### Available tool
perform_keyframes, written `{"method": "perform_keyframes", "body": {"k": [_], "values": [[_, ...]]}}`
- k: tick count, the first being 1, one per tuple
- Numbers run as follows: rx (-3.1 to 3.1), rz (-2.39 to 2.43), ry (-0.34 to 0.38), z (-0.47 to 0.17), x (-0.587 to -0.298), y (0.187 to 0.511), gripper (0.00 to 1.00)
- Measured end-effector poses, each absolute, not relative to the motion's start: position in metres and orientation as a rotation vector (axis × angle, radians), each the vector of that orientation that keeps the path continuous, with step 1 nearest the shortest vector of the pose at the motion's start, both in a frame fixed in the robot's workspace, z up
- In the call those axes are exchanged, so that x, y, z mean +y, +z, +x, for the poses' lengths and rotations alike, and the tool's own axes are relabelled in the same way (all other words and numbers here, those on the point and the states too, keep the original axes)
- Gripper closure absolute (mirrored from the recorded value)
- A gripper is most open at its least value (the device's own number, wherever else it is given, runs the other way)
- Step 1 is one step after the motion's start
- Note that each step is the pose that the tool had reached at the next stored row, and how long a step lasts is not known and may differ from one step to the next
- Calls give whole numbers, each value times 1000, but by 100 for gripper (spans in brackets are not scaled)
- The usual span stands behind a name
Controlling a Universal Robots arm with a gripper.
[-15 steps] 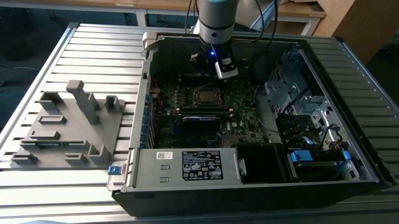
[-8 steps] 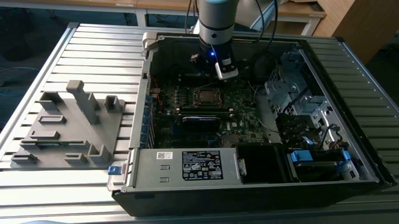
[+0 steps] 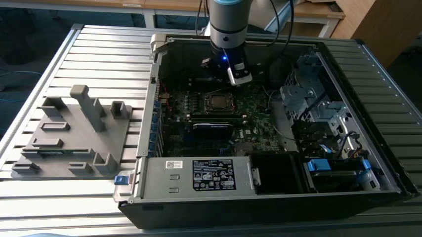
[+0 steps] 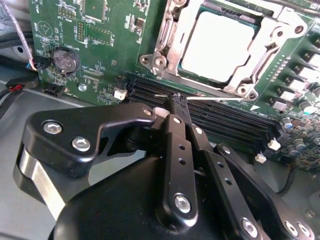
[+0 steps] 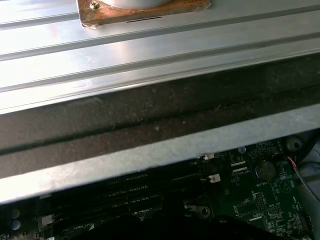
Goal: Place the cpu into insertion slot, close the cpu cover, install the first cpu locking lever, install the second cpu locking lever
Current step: 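Install the first cpu locking lever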
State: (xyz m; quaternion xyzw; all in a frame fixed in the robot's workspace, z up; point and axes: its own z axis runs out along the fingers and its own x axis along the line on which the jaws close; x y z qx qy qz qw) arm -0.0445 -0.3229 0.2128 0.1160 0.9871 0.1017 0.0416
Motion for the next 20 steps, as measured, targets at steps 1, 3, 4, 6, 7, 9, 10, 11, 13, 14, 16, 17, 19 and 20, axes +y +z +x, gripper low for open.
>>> {"method": "perform_keyframes", "body": {"k": [1, 3, 4, 6, 7, 9, 10, 11, 13, 14, 16, 17, 19, 20], "values": [[3021, 355, 311, -44, -323, 213, 90], [3021, 355, 311, -45, -323, 213, 90], [3021, 357, 311, -45, -323, 213, 90], [3017, 367, 311, -47, -323, 212, 90], [3016, 372, 311, -47, -323, 212, 90], [3014, 384, 311, -47, -323, 211, 90], [3011, 402, 310, -47, -323, 211, 90], [3006, 424, 308, -47, -323, 210, 90], [2997, 469, 306, -47, -323, 210, 90], [2993, 483, 305, -47, -323, 210, 90], [2993, 484, 305, -47, -323, 210, 90], [2993, 484, 305, -47, -323, 210, 90], [2993, 485, 305, -47, -322, 210, 90], [2993, 485, 305, -48, -322, 210, 90]]}}
